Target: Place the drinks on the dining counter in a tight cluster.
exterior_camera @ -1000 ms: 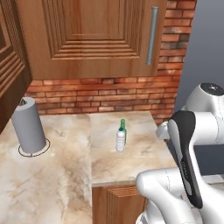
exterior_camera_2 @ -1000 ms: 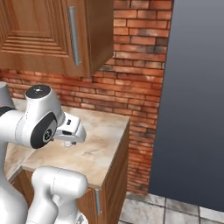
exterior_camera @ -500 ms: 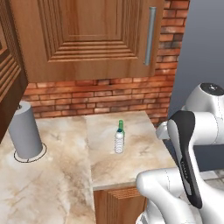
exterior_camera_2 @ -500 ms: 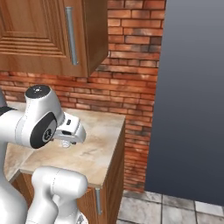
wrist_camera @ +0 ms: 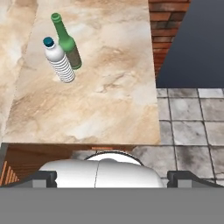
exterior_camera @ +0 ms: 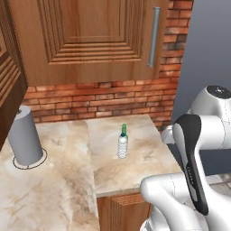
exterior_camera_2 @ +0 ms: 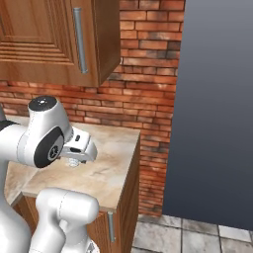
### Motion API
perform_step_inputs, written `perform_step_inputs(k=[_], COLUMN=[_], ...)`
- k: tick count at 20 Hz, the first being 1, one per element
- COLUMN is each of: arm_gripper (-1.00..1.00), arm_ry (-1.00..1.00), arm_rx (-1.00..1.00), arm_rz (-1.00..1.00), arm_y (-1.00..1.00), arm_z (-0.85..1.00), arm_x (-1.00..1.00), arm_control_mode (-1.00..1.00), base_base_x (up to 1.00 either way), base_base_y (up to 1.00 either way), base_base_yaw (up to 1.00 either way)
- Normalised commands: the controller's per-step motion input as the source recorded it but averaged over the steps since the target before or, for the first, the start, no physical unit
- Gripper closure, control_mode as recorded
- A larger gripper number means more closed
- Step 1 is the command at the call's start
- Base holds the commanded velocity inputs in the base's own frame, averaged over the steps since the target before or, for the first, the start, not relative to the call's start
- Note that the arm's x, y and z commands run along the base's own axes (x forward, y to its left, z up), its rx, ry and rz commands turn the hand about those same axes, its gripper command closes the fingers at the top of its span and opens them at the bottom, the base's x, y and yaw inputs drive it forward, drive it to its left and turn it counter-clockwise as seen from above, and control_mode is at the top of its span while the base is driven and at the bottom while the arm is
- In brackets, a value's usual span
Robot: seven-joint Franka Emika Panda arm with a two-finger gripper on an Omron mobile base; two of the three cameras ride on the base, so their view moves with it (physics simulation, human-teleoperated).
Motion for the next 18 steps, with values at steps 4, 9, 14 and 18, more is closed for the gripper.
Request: perform_step_inputs(k=[4,9,14,18], arm_gripper=[-1.0,-1.0,-1.0,-1.0], arm_ry=[0.0,0.09,0.18,0.06], arm_rx=[0.0,-0.07,-0.13,-0.04], arm_rz=[0.0,0.0,0.0,0.0], arm_y=[0.0,0.45,0.57,0.2], arm_z=[0.0,0.02,0.08,0.0], arm_x=[0.0,0.22,0.55,0.51], arm_control_mode=[1.0,-1.0,-1.0,-1.0], base_base_x=[0.0,0.0,0.0,0.0], base_base_y=[0.0,0.0,0.0,0.0], base_base_yaw=[0.0,0.0,0.0,0.0])
